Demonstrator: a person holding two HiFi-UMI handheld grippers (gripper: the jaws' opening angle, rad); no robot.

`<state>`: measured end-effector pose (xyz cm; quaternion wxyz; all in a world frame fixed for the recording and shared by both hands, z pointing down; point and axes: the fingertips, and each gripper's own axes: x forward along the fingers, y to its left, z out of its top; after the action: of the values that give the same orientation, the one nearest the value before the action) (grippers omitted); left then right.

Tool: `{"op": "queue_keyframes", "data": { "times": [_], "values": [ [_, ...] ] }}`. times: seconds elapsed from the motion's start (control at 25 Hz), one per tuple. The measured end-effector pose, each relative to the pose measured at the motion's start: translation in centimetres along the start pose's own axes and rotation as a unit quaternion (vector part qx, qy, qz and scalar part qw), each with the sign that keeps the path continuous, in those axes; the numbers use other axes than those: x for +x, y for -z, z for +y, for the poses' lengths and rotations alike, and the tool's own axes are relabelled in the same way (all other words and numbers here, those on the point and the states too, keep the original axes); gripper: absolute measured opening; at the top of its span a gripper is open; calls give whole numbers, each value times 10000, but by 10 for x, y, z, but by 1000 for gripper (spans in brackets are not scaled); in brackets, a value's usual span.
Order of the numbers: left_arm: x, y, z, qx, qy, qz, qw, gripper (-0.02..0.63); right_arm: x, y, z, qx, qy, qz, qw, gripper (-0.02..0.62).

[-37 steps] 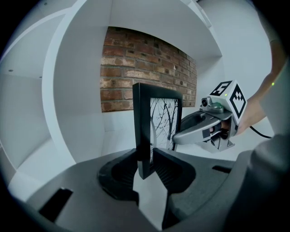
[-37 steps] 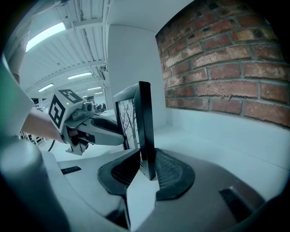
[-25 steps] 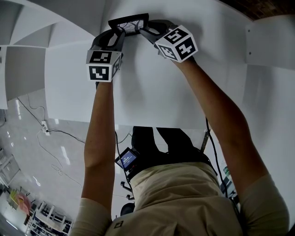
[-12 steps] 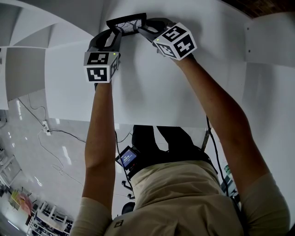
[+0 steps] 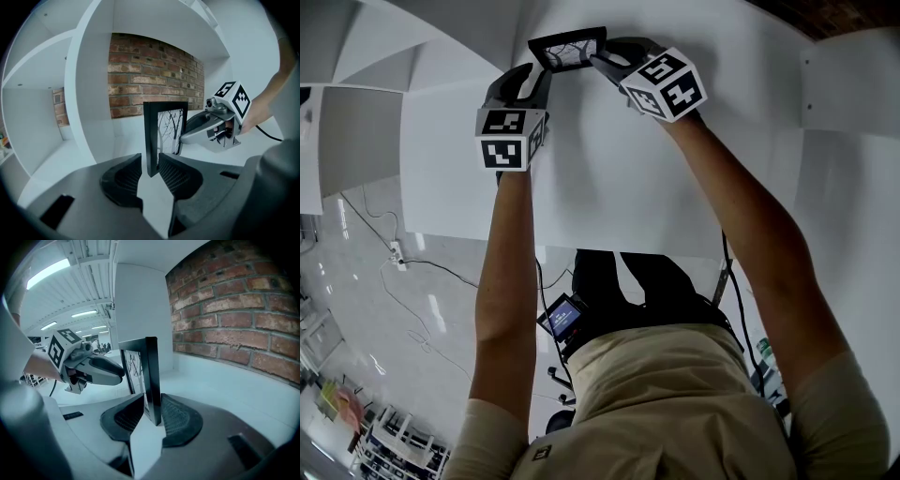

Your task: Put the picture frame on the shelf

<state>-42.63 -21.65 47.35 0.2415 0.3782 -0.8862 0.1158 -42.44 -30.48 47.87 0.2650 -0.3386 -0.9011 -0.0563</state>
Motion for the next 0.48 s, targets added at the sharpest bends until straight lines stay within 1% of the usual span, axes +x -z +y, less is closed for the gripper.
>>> {"op": "queue_keyframes", "data": {
  "times": [0.2,0.48],
  "values": [
    [-14,-4,0,11,-4,37,10000,96,-8,-6,2,-6,34,8,10000,89],
    [-41,-22,-2,52,-52,65,10000,96,-30,-18,3,49,120,-21,9999,89]
  ]
}}
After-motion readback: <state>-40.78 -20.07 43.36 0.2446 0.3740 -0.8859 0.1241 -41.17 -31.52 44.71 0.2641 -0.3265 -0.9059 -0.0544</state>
